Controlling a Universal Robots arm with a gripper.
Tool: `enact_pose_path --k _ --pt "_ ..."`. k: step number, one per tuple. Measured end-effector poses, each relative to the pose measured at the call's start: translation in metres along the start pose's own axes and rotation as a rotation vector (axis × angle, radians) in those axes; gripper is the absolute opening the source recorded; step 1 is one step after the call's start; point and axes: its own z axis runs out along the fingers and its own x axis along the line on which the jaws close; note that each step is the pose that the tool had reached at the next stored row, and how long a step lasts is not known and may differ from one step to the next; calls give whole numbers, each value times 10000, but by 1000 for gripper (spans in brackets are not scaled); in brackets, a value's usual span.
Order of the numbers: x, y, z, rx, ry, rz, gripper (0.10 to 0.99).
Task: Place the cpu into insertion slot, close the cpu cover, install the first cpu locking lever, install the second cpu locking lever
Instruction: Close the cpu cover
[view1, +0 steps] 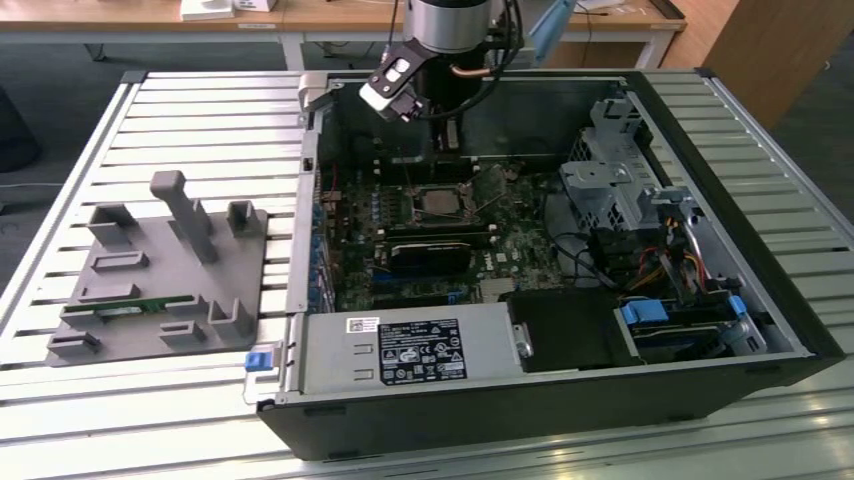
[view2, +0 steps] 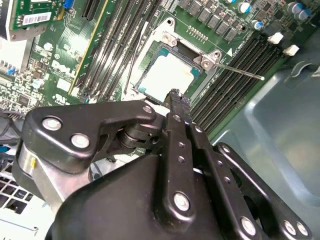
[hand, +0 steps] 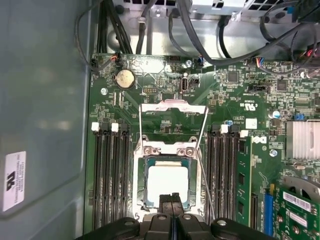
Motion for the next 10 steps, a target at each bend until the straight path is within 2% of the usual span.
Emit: enact_pose_path --k 10 --pt "2 5 -125 -1 1 0 106"
